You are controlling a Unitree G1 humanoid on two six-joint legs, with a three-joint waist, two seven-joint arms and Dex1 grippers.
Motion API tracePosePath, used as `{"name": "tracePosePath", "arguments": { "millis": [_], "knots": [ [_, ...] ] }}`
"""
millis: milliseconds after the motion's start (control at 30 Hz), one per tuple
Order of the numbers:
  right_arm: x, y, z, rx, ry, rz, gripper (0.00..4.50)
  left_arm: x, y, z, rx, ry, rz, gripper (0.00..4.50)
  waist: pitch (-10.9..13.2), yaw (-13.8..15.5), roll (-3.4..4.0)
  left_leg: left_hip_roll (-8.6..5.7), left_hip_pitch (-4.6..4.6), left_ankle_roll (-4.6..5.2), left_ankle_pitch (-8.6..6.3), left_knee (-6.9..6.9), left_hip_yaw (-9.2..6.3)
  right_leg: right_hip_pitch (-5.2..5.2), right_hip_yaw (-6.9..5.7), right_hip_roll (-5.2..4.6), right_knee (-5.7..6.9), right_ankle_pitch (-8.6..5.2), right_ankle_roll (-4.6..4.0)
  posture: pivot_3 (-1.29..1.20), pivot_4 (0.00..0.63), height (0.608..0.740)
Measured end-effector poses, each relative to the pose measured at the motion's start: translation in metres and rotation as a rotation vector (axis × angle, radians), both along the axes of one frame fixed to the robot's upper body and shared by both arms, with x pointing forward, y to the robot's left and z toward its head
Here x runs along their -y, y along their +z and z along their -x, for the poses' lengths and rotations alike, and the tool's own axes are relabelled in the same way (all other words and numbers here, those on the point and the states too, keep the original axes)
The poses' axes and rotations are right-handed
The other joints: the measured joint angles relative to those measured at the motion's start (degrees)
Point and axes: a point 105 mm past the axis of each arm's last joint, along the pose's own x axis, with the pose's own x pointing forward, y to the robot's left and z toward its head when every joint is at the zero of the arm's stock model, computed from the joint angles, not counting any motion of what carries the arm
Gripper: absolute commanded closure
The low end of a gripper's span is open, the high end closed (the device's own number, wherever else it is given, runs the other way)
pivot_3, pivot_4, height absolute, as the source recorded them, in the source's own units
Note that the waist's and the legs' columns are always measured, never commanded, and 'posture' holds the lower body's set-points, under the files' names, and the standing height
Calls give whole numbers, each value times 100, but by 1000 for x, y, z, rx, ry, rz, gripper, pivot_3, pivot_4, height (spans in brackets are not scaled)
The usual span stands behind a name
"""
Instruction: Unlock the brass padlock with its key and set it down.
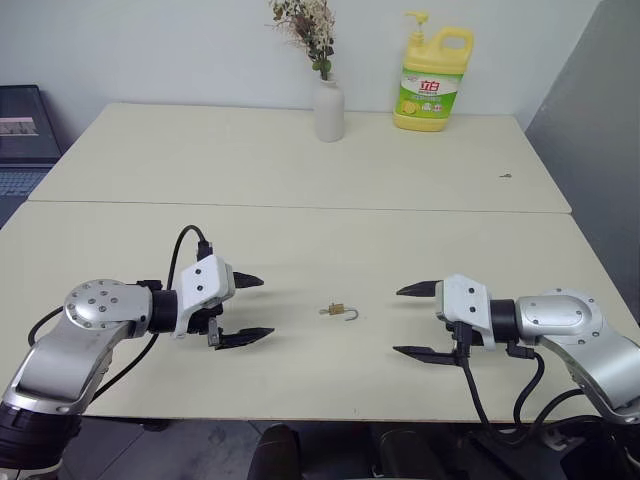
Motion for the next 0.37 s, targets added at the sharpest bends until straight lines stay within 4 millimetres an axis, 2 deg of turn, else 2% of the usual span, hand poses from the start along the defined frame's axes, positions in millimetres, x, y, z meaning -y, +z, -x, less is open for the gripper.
{"name": "tracePosePath", "arguments": {
  "millis": [367],
  "knots": [
    [1,0,-2,30,11,-8,0,-1,-4,5,-3,-2,0,14,0,0,0,0,0,0,0,0,1,0,1,0,0,0,0,0,150,740]
  ]
}}
